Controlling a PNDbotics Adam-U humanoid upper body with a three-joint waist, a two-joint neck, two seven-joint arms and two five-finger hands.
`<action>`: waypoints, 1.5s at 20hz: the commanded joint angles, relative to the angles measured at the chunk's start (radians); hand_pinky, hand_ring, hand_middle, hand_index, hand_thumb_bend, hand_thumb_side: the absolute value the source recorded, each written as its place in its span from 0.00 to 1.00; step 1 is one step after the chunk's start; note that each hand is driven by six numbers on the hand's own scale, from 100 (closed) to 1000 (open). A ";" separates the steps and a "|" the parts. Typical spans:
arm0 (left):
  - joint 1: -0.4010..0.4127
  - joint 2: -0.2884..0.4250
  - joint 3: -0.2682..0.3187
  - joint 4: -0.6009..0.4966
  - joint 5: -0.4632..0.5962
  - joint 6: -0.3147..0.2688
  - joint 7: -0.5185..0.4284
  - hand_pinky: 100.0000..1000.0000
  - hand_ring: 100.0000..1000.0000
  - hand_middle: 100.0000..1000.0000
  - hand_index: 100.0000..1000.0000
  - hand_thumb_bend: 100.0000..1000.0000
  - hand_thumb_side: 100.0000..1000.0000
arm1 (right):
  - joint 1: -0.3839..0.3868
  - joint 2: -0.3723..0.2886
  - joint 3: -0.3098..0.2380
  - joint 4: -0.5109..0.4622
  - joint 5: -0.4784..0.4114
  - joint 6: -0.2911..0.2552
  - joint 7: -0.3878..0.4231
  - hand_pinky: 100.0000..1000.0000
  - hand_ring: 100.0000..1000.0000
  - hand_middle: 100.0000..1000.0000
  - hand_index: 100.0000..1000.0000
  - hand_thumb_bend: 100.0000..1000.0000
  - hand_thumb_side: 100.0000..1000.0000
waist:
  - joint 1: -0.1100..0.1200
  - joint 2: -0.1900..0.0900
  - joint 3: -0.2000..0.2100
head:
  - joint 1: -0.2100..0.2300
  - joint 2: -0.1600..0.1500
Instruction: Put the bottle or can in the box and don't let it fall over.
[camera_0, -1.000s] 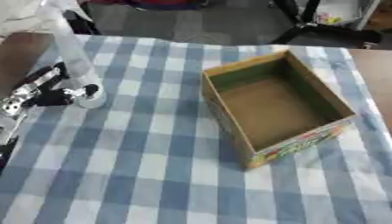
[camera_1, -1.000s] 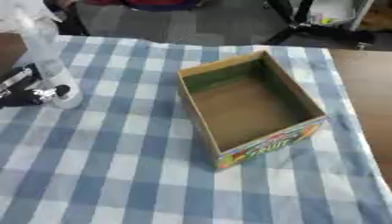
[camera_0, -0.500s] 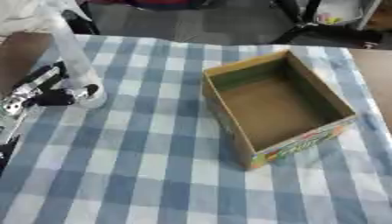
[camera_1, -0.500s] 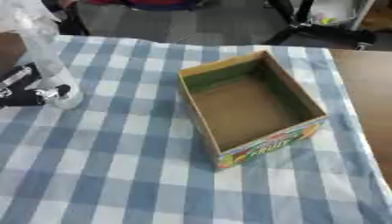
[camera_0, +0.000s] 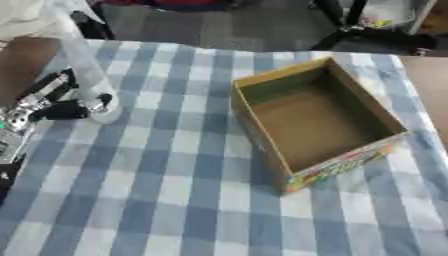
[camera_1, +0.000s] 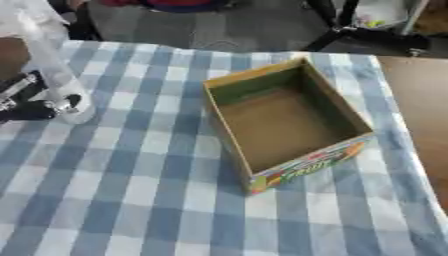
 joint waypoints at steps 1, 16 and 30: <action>-0.019 0.025 0.005 -0.012 0.008 0.008 0.005 1.00 0.83 0.88 0.78 0.22 0.22 | -0.002 -0.015 -0.012 -0.011 0.003 -0.001 -0.002 0.82 0.97 1.00 1.00 0.00 0.72 | 0.003 -0.014 -0.002 | 0.004 -0.013; -0.041 0.018 0.001 -0.004 0.003 -0.009 -0.027 1.00 0.85 0.91 0.98 0.36 0.36 | -0.001 -0.012 -0.011 -0.008 0.006 -0.001 0.003 0.82 0.97 1.00 1.00 0.00 0.72 | 0.001 -0.011 -0.006 | 0.012 -0.022; -0.061 0.002 -0.002 0.006 -0.003 0.003 -0.029 1.00 0.85 0.91 0.94 0.36 0.36 | -0.004 -0.006 -0.009 -0.007 0.011 0.000 0.006 0.82 0.97 1.00 1.00 0.00 0.73 | 0.000 -0.002 -0.010 | 0.018 -0.027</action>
